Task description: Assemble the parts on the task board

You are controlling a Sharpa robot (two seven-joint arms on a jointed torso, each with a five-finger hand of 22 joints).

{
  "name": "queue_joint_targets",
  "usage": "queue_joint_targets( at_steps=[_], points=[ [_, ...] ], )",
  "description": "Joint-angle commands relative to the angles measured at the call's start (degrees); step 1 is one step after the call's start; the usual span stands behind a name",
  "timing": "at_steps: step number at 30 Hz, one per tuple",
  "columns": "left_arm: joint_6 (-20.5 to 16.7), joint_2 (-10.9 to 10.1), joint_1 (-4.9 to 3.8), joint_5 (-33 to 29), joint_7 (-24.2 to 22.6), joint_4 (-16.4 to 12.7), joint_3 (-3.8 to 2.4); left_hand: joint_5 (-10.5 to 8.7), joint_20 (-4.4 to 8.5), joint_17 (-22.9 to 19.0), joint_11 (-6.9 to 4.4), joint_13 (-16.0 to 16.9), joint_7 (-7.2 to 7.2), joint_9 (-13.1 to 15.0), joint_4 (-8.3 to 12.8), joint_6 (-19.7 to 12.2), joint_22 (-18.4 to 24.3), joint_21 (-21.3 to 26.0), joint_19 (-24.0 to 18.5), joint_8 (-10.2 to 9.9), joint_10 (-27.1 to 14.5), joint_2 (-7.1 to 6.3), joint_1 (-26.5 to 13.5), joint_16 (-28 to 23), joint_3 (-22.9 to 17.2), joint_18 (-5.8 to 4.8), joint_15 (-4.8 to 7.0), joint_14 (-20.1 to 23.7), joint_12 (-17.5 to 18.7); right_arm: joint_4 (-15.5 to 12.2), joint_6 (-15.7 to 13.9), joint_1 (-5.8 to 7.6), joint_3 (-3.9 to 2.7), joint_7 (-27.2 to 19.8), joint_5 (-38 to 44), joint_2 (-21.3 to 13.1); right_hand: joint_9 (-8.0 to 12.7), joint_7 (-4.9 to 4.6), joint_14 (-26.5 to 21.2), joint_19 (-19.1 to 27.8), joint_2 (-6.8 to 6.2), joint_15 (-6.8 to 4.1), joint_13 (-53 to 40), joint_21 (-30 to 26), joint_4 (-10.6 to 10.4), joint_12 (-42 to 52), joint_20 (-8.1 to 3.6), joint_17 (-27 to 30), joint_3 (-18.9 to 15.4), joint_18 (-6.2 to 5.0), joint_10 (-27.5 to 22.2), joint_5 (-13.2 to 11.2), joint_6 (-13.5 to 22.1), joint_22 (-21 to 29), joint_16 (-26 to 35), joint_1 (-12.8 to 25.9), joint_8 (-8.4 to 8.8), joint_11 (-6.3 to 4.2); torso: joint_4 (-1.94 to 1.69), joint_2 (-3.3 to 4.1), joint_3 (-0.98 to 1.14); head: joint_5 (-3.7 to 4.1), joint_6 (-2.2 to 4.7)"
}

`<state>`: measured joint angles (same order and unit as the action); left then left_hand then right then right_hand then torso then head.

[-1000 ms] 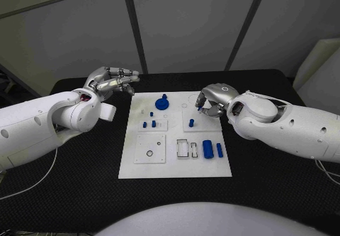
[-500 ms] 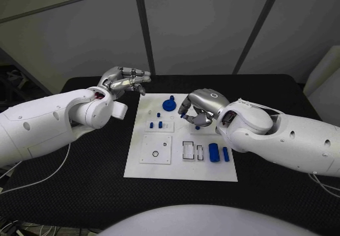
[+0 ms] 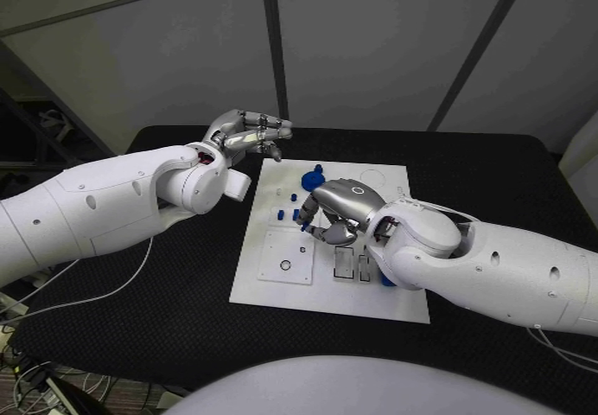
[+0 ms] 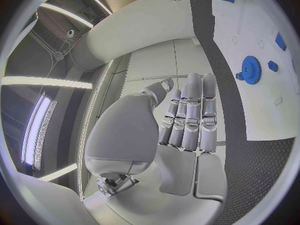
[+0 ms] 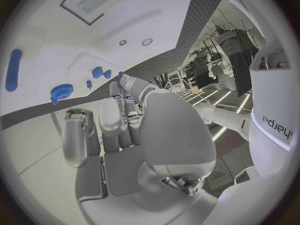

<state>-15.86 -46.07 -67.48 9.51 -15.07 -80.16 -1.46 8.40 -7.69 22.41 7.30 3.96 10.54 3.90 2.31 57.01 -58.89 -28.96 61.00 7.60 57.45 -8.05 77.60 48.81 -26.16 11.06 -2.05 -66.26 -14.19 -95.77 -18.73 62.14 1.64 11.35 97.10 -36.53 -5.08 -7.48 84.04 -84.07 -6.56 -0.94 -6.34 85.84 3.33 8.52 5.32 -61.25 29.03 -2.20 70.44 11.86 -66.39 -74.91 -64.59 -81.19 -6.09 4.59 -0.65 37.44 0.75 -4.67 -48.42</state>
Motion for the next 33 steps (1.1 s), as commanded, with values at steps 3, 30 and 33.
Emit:
queue_joint_targets(
  at_steps=[3, 30, 33],
  points=[
    [-0.29, 0.28, -0.10, -0.20, -0.28, 0.13, -0.08, -0.14, -0.05, -0.05, -0.11, -0.08, 0.17, -0.05, 0.06, -0.23, 0.05, 0.20, -0.22, -0.06, -0.33, 0.38, 0.28, -0.26, 0.23, -0.60, -0.15, 0.37, -0.12, 0.81, 2.57, -0.23, 0.32, -1.09, -0.56, 0.92, -0.03, -0.21, 2.11, -1.82, 0.67, -0.34, -0.11, 0.32, 0.28, 0.13, -0.38, -0.02, -0.01, 0.70, 1.36, 0.30, -0.13, -9.82, -0.36, 0.13, 0.18, -1.19, 0.02, -0.02, 0.10, -1.23, -0.27],
    [0.44, 0.29, -0.10, -0.20, 0.28, 0.24, -0.08, -0.16, -0.09, -0.23, -0.03, -0.11, 0.21, -0.02, 0.06, -0.24, 0.14, 0.30, -0.24, -0.01, -0.75, 0.47, 0.27, -0.37, 0.41, -0.62, -0.25, 0.43, -0.12, 2.15, 6.69, -0.78, 1.02, 0.82, 0.01, 2.08, -0.03, -0.26, 2.07, -1.75, 0.76, -0.30, -0.14, 0.27, 0.24, 0.06, -0.36, 0.08, -0.03, 0.67, 1.31, 0.34, -0.11, -9.75, -0.33, 0.24, 0.22, -1.14, 0.01, 0.03, 0.06, -2.47, -1.58],
    [0.48, 0.27, -0.10, -0.20, 0.29, 0.14, -0.08, -0.16, -0.09, -0.23, -0.03, -0.11, 0.21, -0.02, 0.06, -0.24, 0.14, 0.30, -0.24, -0.01, -0.75, 0.47, 0.27, -0.37, 0.41, -0.62, -0.25, 0.43, -0.12, 2.28, 6.91, -0.80, 1.03, 1.08, 0.16, 2.16, -0.03, -0.26, 2.07, -1.75, 0.76, -0.30, -0.14, 0.27, 0.24, 0.06, -0.36, 0.08, -0.03, 0.67, 1.31, 0.34, -0.11, -9.75, -0.33, 0.24, 0.22, -1.14, 0.03, 0.04, 0.06, -2.60, -1.58]
  ],
)
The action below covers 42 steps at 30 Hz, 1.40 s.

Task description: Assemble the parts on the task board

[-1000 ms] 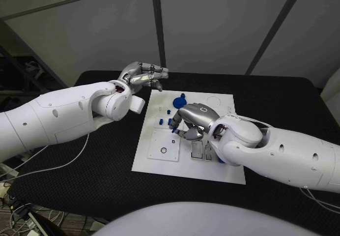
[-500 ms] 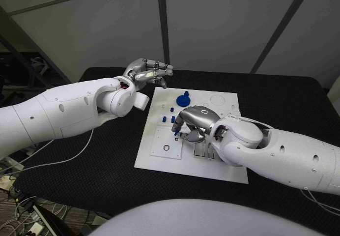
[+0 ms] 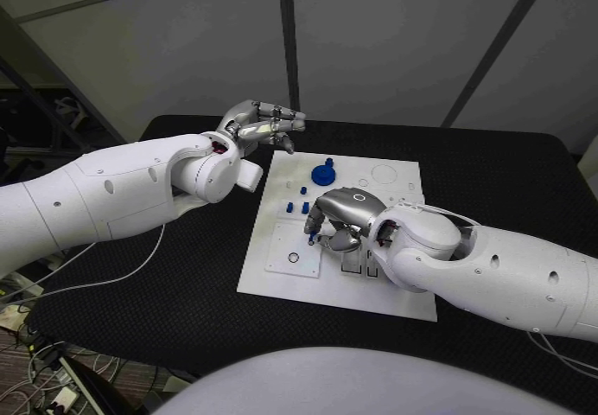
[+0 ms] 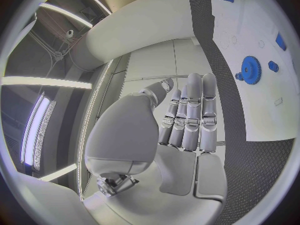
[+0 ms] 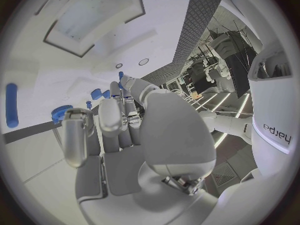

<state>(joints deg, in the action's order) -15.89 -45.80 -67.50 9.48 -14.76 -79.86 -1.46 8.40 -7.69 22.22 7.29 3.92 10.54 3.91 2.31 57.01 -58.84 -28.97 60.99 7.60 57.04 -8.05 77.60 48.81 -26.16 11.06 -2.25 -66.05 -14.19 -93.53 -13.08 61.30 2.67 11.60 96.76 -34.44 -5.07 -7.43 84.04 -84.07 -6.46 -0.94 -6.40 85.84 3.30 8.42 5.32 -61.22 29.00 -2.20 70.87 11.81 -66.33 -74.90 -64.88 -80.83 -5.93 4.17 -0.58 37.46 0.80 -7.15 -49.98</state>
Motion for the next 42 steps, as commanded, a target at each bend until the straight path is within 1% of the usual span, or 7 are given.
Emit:
queue_joint_targets(
  at_steps=[1, 21, 34, 42],
  points=[
    [0.52, 0.00, -0.08, -0.18, -0.02, -0.19, -0.07, -0.16, -0.09, -0.04, -0.02, -0.07, 0.21, -0.03, 0.06, -0.24, 0.09, 0.31, -0.24, -0.01, -0.35, 0.47, 0.27, -0.38, 0.42, -0.63, -0.05, 0.22, -0.12, 0.07, 1.32, 0.04, 0.01, 0.91, 0.55, 0.09, -0.04, -0.31, 2.06, -1.75, 0.65, -0.30, -0.07, 0.27, 0.27, 0.15, -0.36, 0.05, 0.00, 0.67, 0.89, 0.39, -0.17, -9.76, -0.05, -0.12, 0.06, -0.72, -0.01, 0.02, 0.02, -0.14, -0.02],
    [0.25, -0.02, -0.08, -0.18, -0.34, -0.47, -0.07, -0.16, -0.10, -0.07, -0.01, -0.07, 0.21, -0.03, 0.08, -0.25, 0.11, 0.33, -0.25, 0.00, -0.41, 0.47, 0.28, -0.39, 0.45, -0.63, -0.05, 0.23, -0.13, 0.70, 2.43, -0.01, 0.08, 1.01, 0.73, 0.51, -0.04, -0.31, 2.05, -1.76, 0.68, -0.29, -0.09, 0.29, 0.27, 0.13, -0.35, 0.05, 0.00, 0.68, 0.88, 0.39, -0.16, -9.78, -0.07, -0.10, 0.08, -0.72, -0.04, -0.02, 0.02, -0.31, -0.02],
    [0.21, -0.03, -0.08, -0.18, -0.42, -0.54, -0.07, -0.16, -0.10, -0.07, -0.01, -0.07, 0.21, -0.03, 0.08, -0.25, 0.11, 0.33, -0.25, 0.00, -0.41, 0.47, 0.28, -0.39, 0.45, -0.63, -0.05, 0.23, -0.13, 1.19, 2.54, -0.38, 0.40, 1.45, 1.13, 1.10, -0.04, -0.31, 2.04, -1.75, 0.73, -0.28, -0.10, 0.28, 0.27, 0.12, -0.34, 0.05, 0.01, 0.68, 0.88, 0.40, -0.16, -9.77, -0.08, -0.09, 0.09, -0.71, -0.03, 0.00, 0.02, -0.42, -0.02],
    [0.26, -0.02, -0.08, -0.18, -0.38, -0.53, -0.07, -0.15, -0.10, -0.12, -0.01, -0.06, 0.21, -0.02, 0.12, -0.25, 0.13, 0.35, -0.24, 0.03, -0.48, 0.51, 0.34, -0.40, 0.49, -0.63, -0.06, 0.22, -0.17, 1.25, 3.27, -0.56, 0.55, 1.49, 1.23, 1.32, -0.04, -0.31, 2.04, -1.75, 0.73, -0.28, -0.10, 0.28, 0.27, 0.12, -0.34, 0.05, 0.01, 0.68, 0.88, 0.40, -0.16, -9.77, -0.08, -0.09, 0.09, -0.71, 0.00, 0.00, 0.02, -0.48, -0.02]
  ],
)
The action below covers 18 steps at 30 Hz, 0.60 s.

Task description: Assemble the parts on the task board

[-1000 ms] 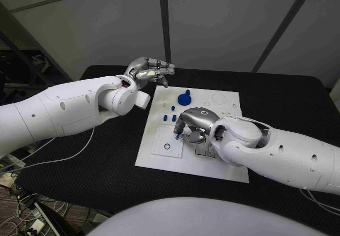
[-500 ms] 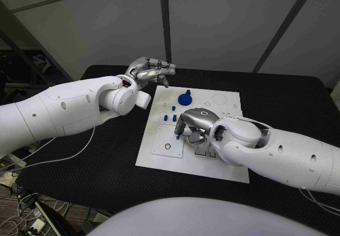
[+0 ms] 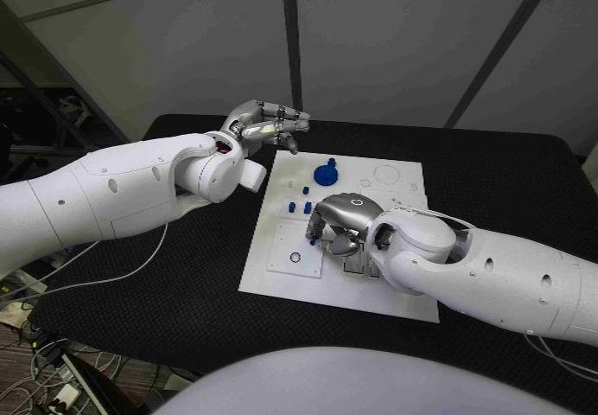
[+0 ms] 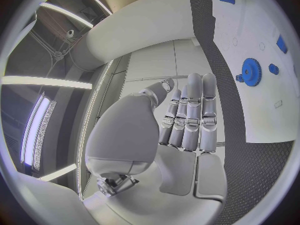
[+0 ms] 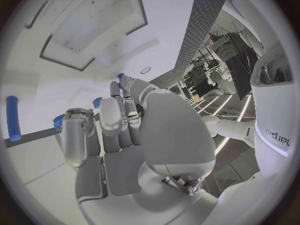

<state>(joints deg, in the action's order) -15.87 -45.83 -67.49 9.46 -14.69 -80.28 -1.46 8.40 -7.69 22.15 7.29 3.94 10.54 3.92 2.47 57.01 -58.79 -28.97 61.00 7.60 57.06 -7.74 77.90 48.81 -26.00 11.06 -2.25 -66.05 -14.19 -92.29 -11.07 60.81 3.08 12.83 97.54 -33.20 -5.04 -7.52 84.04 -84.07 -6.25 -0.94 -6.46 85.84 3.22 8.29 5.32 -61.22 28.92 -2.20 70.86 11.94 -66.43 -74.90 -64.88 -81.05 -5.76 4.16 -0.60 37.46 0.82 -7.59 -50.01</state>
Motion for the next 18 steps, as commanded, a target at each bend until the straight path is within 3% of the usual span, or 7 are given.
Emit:
queue_joint_targets(
  at_steps=[1, 10, 14, 16, 18],
  points=[
    [0.26, 0.01, -0.08, -0.15, -0.45, -0.11, -0.07, -0.15, -0.10, -0.05, -0.01, -0.08, 0.21, -0.03, -0.04, -0.25, 0.08, 0.35, -0.25, 0.03, -0.49, 0.20, 0.03, -0.40, 0.33, -0.62, -0.05, 0.22, -0.17, 0.03, 1.39, -0.09, 0.15, 0.33, 0.45, 0.11, -0.07, -0.21, 2.02, -1.73, 0.61, -0.28, -0.08, 0.27, 0.35, 0.23, -0.33, 0.08, 0.10, 0.67, 0.87, 0.28, -0.08, -9.76, -0.09, 0.14, -0.07, -0.71, 0.02, -0.02, 0.00, -0.04, 0.01],
    [0.36, 0.04, -0.08, -0.15, -0.36, -0.09, -0.07, -0.15, -0.10, -0.05, -0.01, -0.08, 0.21, -0.03, -0.04, -0.25, 0.08, 0.35, -0.25, 0.03, -0.49, 0.20, 0.03, -0.40, 0.33, -0.62, -0.05, 0.22, -0.17, 0.19, 1.62, -0.18, 0.32, 0.62, 0.66, 0.28, 0.00, -0.33, 1.89, -1.47, 0.42, -0.20, -0.09, 0.05, 0.37, 0.01, -0.27, 0.47, -0.09, 0.58, 0.56, 0.19, 0.25, -9.46, 0.17, 0.37, 0.15, -0.60, 0.02, -0.02, 0.02, -0.06, 0.01],
    [0.44, 0.03, -0.08, -0.15, -0.28, -0.12, -0.07, -0.15, -0.10, -0.05, -0.01, -0.08, 0.21, -0.03, -0.04, -0.25, 0.08, 0.35, -0.25, 0.03, -0.49, 0.20, 0.03, -0.40, 0.33, -0.62, -0.05, 0.22, -0.17, 0.41, 0.93, -0.18, 0.40, 0.22, 0.37, 0.34, 1.34, -1.99, 0.83, 0.66, -1.26, 1.17, 0.95, -1.82, -0.37, -2.59, 0.66, 3.48, -0.72, -0.08, -4.13, 0.91, 6.36, -7.00, 2.69, 2.39, 2.38, 1.05, 0.03, -0.02, 0.00, -0.09, 0.01],
    [0.48, 0.02, -0.08, -0.15, -0.23, -0.11, -0.07, -0.16, -0.11, -0.08, 0.00, -0.07, 0.22, -0.03, -0.01, -0.26, 0.10, 0.37, -0.24, 0.04, -0.55, 0.22, 0.06, -0.40, 0.37, -0.62, -0.06, 0.22, -0.20, 0.51, 0.39, -0.19, 0.44, -0.05, 0.23, 0.34, 1.48, -1.87, 0.07, 2.32, -2.44, 1.58, 1.71, -3.37, -0.74, -3.66, 1.16, 5.80, -1.25, -0.66, -6.74, 0.92, 9.98, -5.04, 4.74, 3.36, 2.36, 1.48, 0.03, -0.02, 0.00, -0.07, 0.01],
    [0.51, 0.00, -0.08, -0.15, -0.19, -0.11, -0.07, -0.16, -0.11, -0.09, 0.00, -0.07, 0.22, -0.03, -0.01, -0.26, 0.10, 0.37, -0.24, 0.04, -0.55, 0.22, 0.06, -0.41, 0.37, -0.62, -0.06, 0.22, -0.21, 0.51, -0.26, -0.19, 0.47, -0.20, 0.16, 0.28, 1.37, -1.85, -0.18, 3.43, -3.06, 1.69, 2.13, -4.45, -0.92, -4.03, 1.40, 6.95, -1.72, -1.04, -8.25, 0.67, 11.03, -3.71, 5.67, 3.77, 2.27, 1.71, 0.05, -0.05, 0.01, -0.08, 0.01]
  ],
)
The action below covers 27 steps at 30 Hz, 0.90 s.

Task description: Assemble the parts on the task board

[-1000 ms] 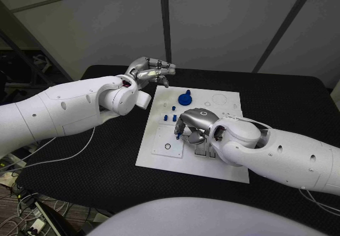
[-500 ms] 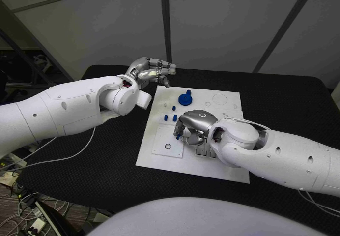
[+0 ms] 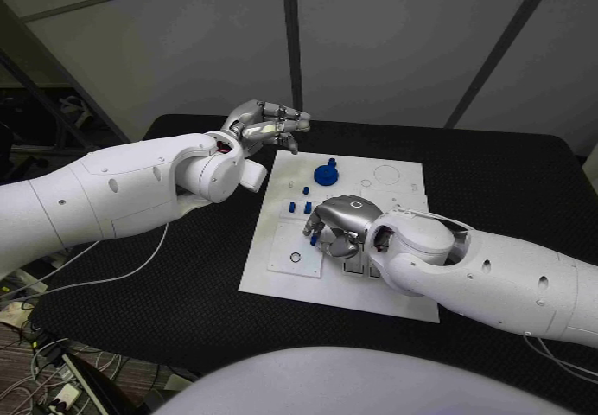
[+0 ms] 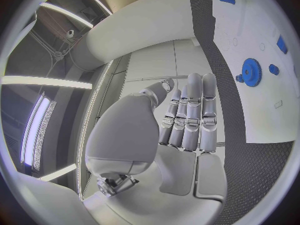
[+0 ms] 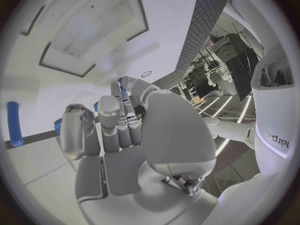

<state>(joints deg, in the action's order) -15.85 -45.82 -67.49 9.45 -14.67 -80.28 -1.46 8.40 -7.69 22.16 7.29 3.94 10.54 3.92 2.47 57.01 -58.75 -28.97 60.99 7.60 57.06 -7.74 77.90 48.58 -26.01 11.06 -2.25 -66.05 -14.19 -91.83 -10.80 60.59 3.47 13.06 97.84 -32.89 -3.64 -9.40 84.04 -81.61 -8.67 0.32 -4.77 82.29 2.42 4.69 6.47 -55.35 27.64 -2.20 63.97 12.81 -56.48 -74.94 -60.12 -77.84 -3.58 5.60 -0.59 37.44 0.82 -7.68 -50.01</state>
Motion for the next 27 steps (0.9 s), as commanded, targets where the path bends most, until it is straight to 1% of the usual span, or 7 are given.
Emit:
queue_joint_targets(
  at_steps=[1, 11, 19, 20, 23, 25, 27],
  points=[
    [0.50, -0.03, -0.08, -0.15, -0.20, -0.12, -0.07, -0.16, -0.10, -0.10, 0.00, -0.07, 0.22, -0.03, -0.01, -0.26, 0.06, 0.37, -0.24, 0.04, -0.56, 0.22, 0.07, -0.18, 0.37, -0.62, -0.06, 0.22, -0.21, 0.01, -1.11, 0.02, 0.10, -0.50, -0.16, -0.12, -0.08, 0.08, -0.30, 1.38, -0.84, 0.48, 0.61, -1.31, -0.18, -0.48, 0.34, 1.66, -0.67, -1.18, -1.97, -0.34, 1.37, -3.17, 1.39, 0.66, 0.04, 0.34, 0.05, -0.03, 0.00, -0.02, 0.01],
    [0.58, -0.19, -0.08, -0.15, -0.15, -0.08, -0.07, -0.16, -0.10, -0.10, 0.00, -0.07, 0.22, -0.03, -0.01, -0.26, 0.06, 0.37, -0.24, 0.04, -0.56, 0.22, 0.07, -0.18, 0.37, -0.62, -0.06, 0.22, -0.21, -1.89, -6.72, 0.01, 0.12, -1.09, -0.26, -2.39, -0.23, 0.35, -0.44, 1.76, -1.06, 0.49, 0.81, -1.81, -0.35, -0.15, 0.46, 2.68, -1.32, -1.32, -2.99, -0.62, 1.58, -2.63, 2.14, 0.73, -0.15, 0.37, 0.09, -0.05, 0.07, 0.07, 0.01],
    [0.65, -0.22, -0.05, -0.15, -0.14, 0.14, -0.05, -0.16, -0.11, -0.13, 0.01, -0.07, 0.22, -0.03, 0.00, -0.28, 0.07, 0.38, -0.23, 0.04, -0.62, 0.23, 0.07, -0.19, 0.41, -0.62, -0.06, 0.22, -0.22, -6.07, -10.80, 0.15, -0.04, -1.23, -1.06, -7.63, -0.49, 0.43, -0.65, 1.92, -0.81, 0.35, 0.74, -2.19, -0.77, 1.11, 0.38, 4.03, -1.62, -1.41, -2.62, 0.36, 0.49, -2.23, 3.15, 0.66, -0.56, 0.20, 0.13, -0.09, 0.09, 0.72, 0.01],
    [0.66, -0.22, -0.04, -0.15, -0.13, 0.16, -0.05, -0.16, -0.11, -0.13, 0.01, -0.07, 0.22, -0.03, 0.00, -0.28, 0.07, 0.38, -0.23, 0.04, -0.62, 0.23, 0.07, -0.19, 0.41, -0.62, -0.06, 0.22, -0.22, -6.55, -11.02, 0.24, -0.20, -1.16, -1.45, -8.41, -0.50, 0.43, -0.66, 1.92, -0.79, 0.34, 0.73, -2.21, -0.80, 1.25, 0.37, 4.14, -1.63, -1.42, -2.53, 0.42, 0.40, -2.21, 3.22, 0.64, -0.58, 0.17, 0.17, -0.12, 0.11, 0.85, 0.01],
    [0.68, -0.25, 0.00, -0.15, -0.11, 0.19, -0.04, -0.16, -0.11, -0.13, 0.01, -0.07, 0.22, -0.03, 0.00, -0.28, 0.07, 0.38, -0.23, 0.04, -0.62, 0.23, 0.07, -0.19, 0.41, -0.62, -0.06, 0.22, -0.22, -7.26, -11.04, 0.42, -1.46, -0.89, -2.46, -10.14, -0.52, 0.42, -0.66, 1.93, -0.83, 0.32, 0.73, -2.25, -0.89, 1.42, 0.35, 4.26, -1.69, -1.43, -2.46, 0.46, 0.28, -2.17, 3.30, 0.71, -0.60, 0.16, 0.13, -0.09, 0.07, 1.53, 0.01],
    [0.69, -0.27, 0.05, -0.15, -0.09, 0.24, -0.03, -0.16, -0.11, -0.13, 0.01, -0.07, 0.22, -0.03, 0.00, -0.28, 0.07, 0.38, -0.23, 0.04, -0.62, 0.23, 0.07, -0.19, 0.41, -0.62, -0.06, 0.22, -0.22, -7.57, -10.22, 0.59, -2.68, -0.38, -3.34, -11.69, -0.52, 0.48, -0.66, 1.91, -1.06, 0.32, 0.77, -2.26, -1.03, 1.54, 0.33, 4.38, -1.92, -1.42, -2.55, 0.42, 0.22, -2.16, 3.36, 0.88, -0.57, 0.14, 0.19, -0.10, 0.10, 1.95, 0.01],
    [0.71, -0.29, 0.09, -0.15, -0.08, 0.29, -0.01, -0.16, -0.11, -0.13, 0.01, -0.07, 0.22, -0.03, 0.00, -0.28, 0.07, 0.38, -0.23, 0.04, -0.62, 0.23, 0.07, -0.19, 0.41, -0.62, -0.06, 0.22, -0.22, -7.52, -9.04, 0.85, -3.78, 0.12, -3.90, -12.96, -0.45, 0.66, -0.63, 1.94, -1.54, 0.32, 0.87, -2.37, -1.28, 1.65, 0.31, 4.56, -2.49, -1.44, -3.07, 0.30, 0.41, -2.07, 3.44, 1.20, -0.38, 0.12, 0.20, -0.12, 0.07, 2.59, 0.33]
  ],
)
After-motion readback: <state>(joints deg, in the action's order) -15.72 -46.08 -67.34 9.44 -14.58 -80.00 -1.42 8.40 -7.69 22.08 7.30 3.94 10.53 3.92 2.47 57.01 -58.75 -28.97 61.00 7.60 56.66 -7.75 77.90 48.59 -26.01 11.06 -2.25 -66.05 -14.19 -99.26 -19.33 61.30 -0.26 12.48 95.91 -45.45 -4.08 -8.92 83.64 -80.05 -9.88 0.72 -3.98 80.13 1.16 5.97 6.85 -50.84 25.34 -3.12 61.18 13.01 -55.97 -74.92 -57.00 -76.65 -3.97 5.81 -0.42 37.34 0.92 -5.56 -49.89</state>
